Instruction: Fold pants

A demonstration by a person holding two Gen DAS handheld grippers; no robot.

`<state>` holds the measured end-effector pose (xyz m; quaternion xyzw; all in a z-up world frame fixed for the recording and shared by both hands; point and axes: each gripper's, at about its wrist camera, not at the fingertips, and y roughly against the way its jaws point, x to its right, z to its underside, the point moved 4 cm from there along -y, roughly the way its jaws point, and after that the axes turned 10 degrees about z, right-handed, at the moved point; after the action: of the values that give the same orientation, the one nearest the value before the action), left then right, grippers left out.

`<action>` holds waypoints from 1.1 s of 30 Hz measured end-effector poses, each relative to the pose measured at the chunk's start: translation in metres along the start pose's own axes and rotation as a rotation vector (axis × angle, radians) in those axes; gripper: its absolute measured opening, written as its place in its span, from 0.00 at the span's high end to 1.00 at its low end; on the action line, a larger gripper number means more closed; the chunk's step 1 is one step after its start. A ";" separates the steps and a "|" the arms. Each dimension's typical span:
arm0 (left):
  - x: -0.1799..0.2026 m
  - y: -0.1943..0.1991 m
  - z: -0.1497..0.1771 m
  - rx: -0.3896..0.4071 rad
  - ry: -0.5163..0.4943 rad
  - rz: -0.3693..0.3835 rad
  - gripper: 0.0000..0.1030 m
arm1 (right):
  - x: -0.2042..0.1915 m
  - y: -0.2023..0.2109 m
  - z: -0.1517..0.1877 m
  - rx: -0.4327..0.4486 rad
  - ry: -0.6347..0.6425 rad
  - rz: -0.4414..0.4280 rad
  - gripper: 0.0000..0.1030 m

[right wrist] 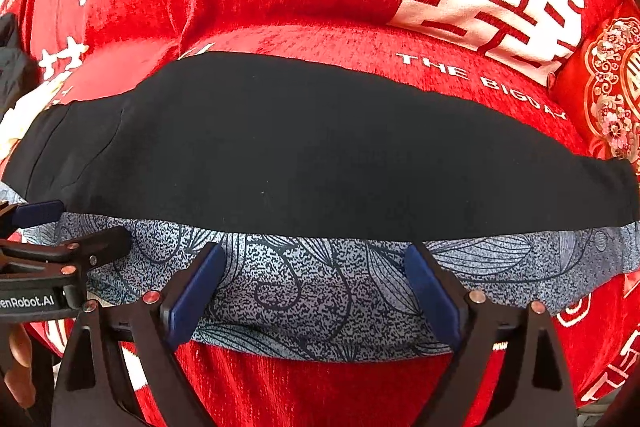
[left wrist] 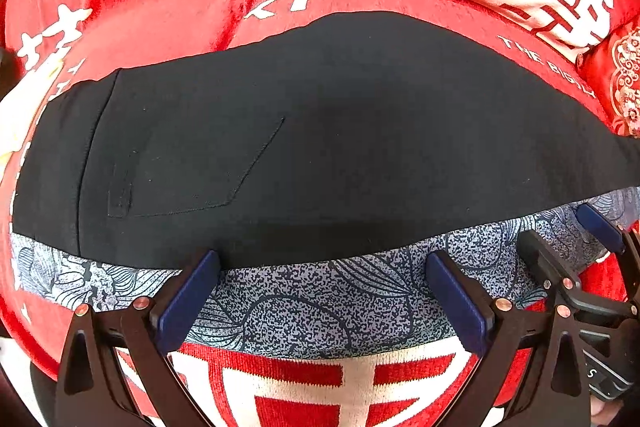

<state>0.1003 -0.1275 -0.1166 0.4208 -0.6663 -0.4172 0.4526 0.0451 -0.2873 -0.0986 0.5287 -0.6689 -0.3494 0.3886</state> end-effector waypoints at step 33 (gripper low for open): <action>0.135 0.003 -0.022 0.030 -0.243 0.084 0.00 | 0.290 0.001 0.078 -0.102 -0.564 0.125 0.03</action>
<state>0.0890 -0.2576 -0.0742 0.3455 -0.7396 -0.4356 0.3793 -0.0649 -0.5666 -0.0898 0.3483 -0.7632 -0.4912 0.2343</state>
